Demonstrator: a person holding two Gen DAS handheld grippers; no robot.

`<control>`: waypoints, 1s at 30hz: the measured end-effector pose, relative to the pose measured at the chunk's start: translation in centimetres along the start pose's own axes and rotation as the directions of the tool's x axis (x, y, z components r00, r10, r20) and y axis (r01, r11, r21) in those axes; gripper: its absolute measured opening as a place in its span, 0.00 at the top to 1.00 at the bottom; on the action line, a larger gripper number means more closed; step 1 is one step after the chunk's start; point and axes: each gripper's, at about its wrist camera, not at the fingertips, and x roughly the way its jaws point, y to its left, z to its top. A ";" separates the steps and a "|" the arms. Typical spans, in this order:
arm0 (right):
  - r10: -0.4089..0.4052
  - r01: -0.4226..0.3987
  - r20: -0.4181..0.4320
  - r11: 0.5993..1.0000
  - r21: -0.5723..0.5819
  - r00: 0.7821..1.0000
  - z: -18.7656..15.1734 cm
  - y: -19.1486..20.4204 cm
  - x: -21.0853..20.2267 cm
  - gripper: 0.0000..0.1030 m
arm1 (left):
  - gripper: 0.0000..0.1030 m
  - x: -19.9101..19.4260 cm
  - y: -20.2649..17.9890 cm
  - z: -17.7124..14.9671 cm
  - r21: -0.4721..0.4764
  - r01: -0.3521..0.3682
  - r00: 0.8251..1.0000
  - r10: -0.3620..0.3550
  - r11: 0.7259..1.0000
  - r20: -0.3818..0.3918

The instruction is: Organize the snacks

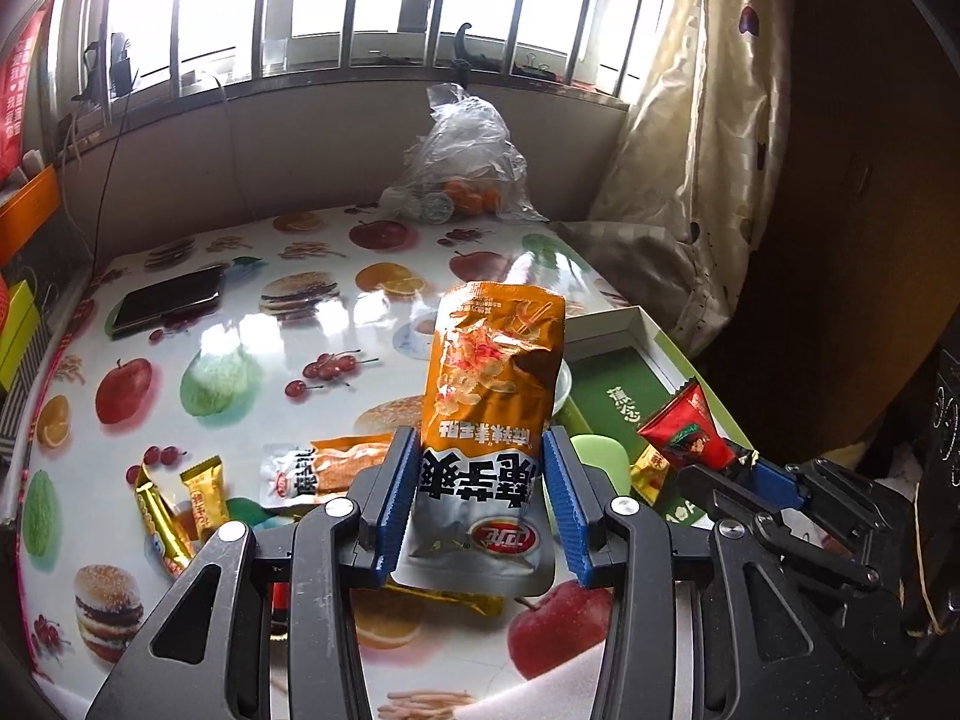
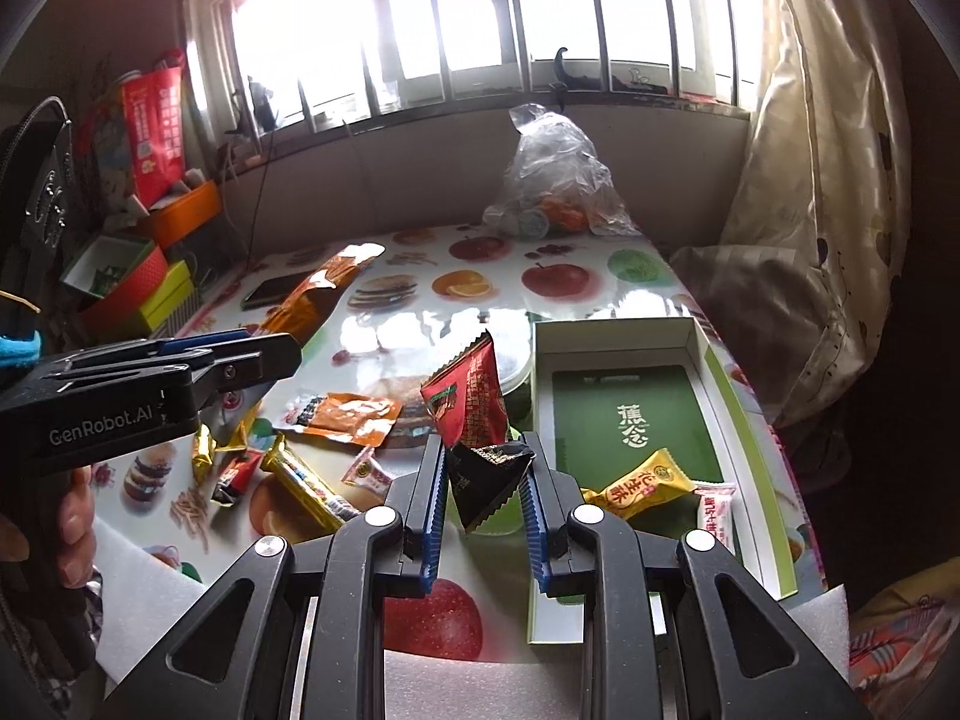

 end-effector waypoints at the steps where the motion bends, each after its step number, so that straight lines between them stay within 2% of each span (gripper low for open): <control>1: -0.007 0.007 0.002 1.000 0.007 1.000 0.0 -0.4 -0.1 0.79 | 0.58 0.2 -0.4 0.2 0.007 0.007 1.000 -0.007 1.000 -0.001; 8: -0.072 0.072 -0.005 0.995 0.070 0.997 -0.3 -4.0 -0.2 0.79 | 0.58 1.8 -3.2 1.5 0.026 0.059 0.998 -0.059 0.998 -0.013; 15: -0.115 0.121 -0.054 0.984 0.130 0.992 -1.5 -7.6 0.6 0.79 | 0.58 4.2 -5.7 2.2 0.043 0.097 0.994 -0.095 0.994 -0.047; 30: -0.154 0.176 -0.153 0.974 0.143 0.976 -3.9 -10.2 3.6 0.79 | 0.57 9.4 -9.7 1.5 0.067 0.131 0.980 -0.119 0.989 -0.158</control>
